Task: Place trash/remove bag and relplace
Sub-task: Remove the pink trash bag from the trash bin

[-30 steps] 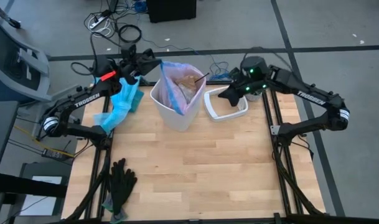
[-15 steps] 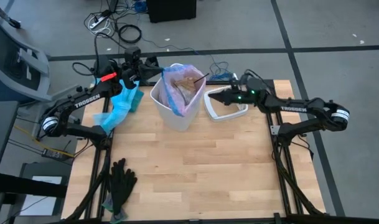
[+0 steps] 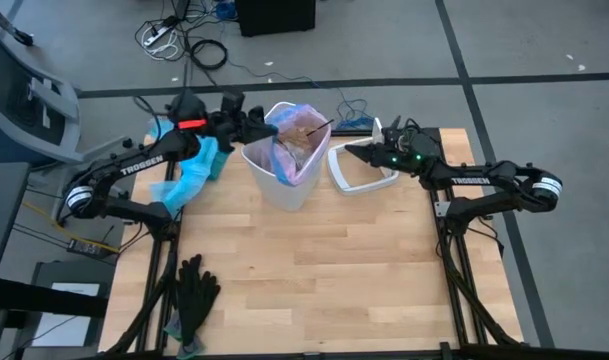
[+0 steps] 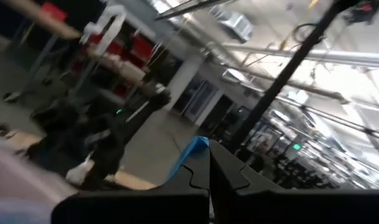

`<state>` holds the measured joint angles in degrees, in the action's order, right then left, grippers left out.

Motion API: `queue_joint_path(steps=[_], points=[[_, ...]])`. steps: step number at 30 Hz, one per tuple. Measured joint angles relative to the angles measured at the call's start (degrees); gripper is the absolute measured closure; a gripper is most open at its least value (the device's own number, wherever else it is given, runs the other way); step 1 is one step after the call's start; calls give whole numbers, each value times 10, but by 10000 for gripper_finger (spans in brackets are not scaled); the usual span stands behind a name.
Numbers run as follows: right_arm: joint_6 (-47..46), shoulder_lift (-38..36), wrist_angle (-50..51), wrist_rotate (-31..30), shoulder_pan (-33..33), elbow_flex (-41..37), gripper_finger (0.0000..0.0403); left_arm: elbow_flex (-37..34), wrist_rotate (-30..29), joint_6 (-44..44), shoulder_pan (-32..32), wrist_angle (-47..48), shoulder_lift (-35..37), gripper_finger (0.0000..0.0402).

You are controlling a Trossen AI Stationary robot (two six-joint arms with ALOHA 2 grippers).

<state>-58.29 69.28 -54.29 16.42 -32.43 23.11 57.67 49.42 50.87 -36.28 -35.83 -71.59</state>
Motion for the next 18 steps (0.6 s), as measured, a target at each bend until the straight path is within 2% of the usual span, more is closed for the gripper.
queue_joint_path(steps=[4, 11, 18], points=[[0, 0, 0, -8, 4, 3, 354, 0, -31, -43, 9, 65, 0, 401], [-6, 0, 11, -56, 26, 23, 280, 0, -83, -86, 24, 116, 0, 401], [-26, 0, 27, -135, 61, 26, 253, 0, -112, -88, 26, 118, 0, 401]])
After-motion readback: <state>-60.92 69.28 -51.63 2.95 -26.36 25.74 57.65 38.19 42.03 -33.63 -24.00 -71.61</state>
